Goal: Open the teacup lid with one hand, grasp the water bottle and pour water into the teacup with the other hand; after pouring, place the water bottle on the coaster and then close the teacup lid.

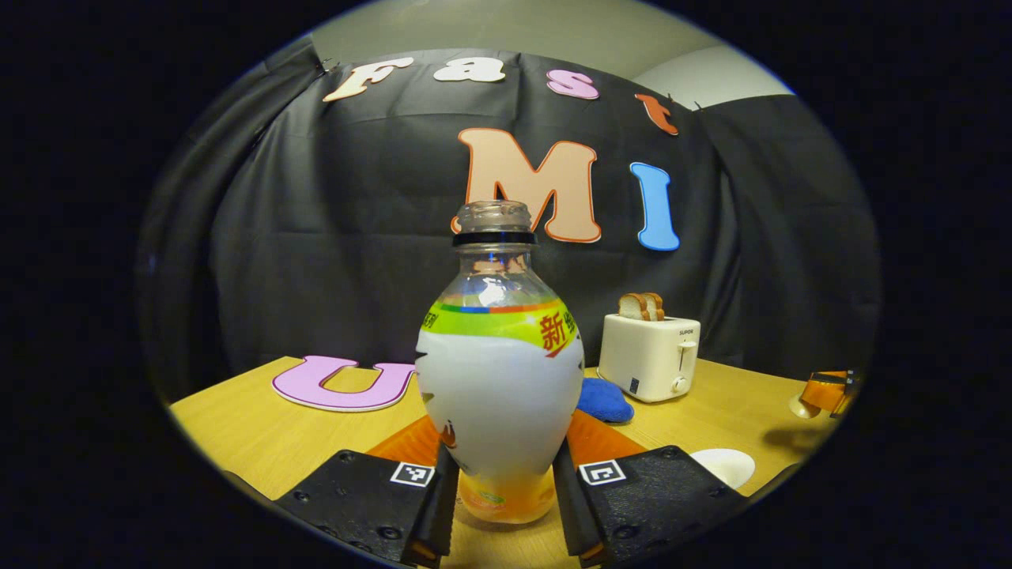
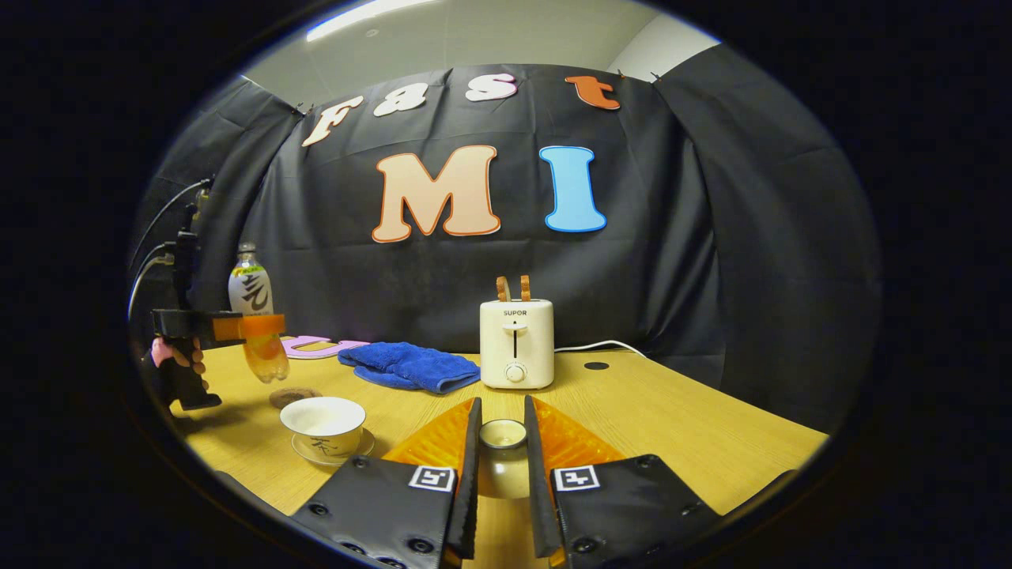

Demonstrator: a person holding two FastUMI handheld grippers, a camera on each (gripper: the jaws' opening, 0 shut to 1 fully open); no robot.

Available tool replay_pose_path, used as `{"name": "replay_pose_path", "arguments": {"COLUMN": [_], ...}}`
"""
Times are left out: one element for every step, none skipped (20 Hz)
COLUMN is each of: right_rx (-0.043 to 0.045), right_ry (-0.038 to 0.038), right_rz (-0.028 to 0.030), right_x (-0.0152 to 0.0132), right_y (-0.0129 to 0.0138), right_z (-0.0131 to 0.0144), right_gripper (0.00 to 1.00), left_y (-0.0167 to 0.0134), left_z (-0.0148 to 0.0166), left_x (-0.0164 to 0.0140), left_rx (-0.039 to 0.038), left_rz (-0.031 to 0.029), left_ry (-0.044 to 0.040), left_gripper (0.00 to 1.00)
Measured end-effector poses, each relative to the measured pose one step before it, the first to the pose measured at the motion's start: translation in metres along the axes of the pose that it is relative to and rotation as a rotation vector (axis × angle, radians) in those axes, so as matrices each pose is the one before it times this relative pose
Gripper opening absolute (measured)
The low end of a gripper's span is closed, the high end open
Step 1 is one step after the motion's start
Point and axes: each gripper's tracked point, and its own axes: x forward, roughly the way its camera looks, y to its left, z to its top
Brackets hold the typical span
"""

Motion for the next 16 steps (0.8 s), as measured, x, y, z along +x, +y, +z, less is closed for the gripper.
{"name": "replay_pose_path", "arguments": {"right_rx": [0.00044, -0.00056, -0.00018, 0.00001, -0.00002, 0.00008, -0.00013, 0.00020, -0.00030, 0.00036, -0.00029, 0.00034, -0.00021, 0.00014, -0.00009, -0.00006], "right_ry": [0.00053, -0.00034, -0.00008, 0.00003, 0.00028, -0.00022, -0.00002, 0.00019, -0.00027, 0.00015, -0.00013, 0.00028, -0.00019, 0.00022, -0.00014, 0.00007], "right_rz": [-0.00096, -0.00161, -0.00106, -0.00036, 0.00008, -0.00001, 0.00021, 0.00014, 0.00025, -0.00015, 0.00030, 0.00003, 0.00012, -0.00007, 0.00012, 0.00001], "right_x": [-0.00023, -0.00020, -0.00044, 0.00041, 0.00007, -0.00016, -0.00018, 0.00030, -0.00007, 0.00022, -0.00010, 0.00028, 0.00012, -0.00027, 0.00003, 0.00000], "right_y": [-0.00016, -0.00038, -0.00026, -0.00034, 0.00004, -0.00013, -0.00001, -0.00012, -0.00001, 0.00010, -0.00011, -0.00005, 0.00014, -0.00021, 0.00012, -0.00023], "right_z": [0.00015, -0.00054, 0.00035, -0.00065, 0.00006, 0.00050, 0.00013, -0.00004, -0.00003, -0.00006, -0.00026, -0.00007, 0.00007, 0.00056, 0.00008, -0.00085], "right_gripper": [0.31, 0.31, 0.31, 0.32, 0.32, 0.33, 0.31, 0.29, 0.30, 0.30, 0.30, 0.30, 0.30, 0.30, 0.30, 0.29], "left_y": [0.00059, 0.00190, 0.00051, -0.00008, -0.00029, -0.00056, -0.00163, -0.00017, 0.00181, 0.00257, 0.00043, -0.00097, -0.00195, -0.00072, 0.00129, 0.00070], "left_z": [-0.00884, -0.00851, -0.00787, -0.00287, 0.00000, 0.00270, 0.00309, -0.00062, -0.00248, -0.00236, -0.00334, -0.00037, -0.00084, -0.00144, -0.00271, -0.00039], "left_x": [0.00407, 0.00322, 0.00325, 0.00189, 0.00065, -0.00069, -0.00023, -0.00030, 0.00111, 0.00052, 0.00122, -0.00007, 0.00070, 0.00107, -0.00002, 0.00013], "left_rx": [0.00516, 0.01177, 0.00573, 0.00081, 0.00468, -0.00206, -0.00596, 0.00068, 0.00527, 0.00755, 0.00308, -0.00167, 0.00004, 0.00149, 0.00158, 0.00152], "left_rz": [0.00332, 0.00554, 0.00245, 0.00166, -0.00003, -0.00304, -0.00384, -0.00054, 0.00511, 0.00798, 0.00447, -0.00436, -0.00231, -0.00163, 0.00212, 0.00223], "left_ry": [0.01896, 0.02625, 0.01997, 0.01059, 0.00250, -0.01060, -0.01027, 0.00089, 0.00457, 0.00781, 0.00545, 0.00286, 0.00415, 0.00432, 0.00477, 0.00532], "left_gripper": [0.51, 0.51, 0.51, 0.51, 0.52, 0.52, 0.53, 0.52, 0.52, 0.53, 0.53, 0.55, 0.55, 0.56, 0.57, 0.59]}}
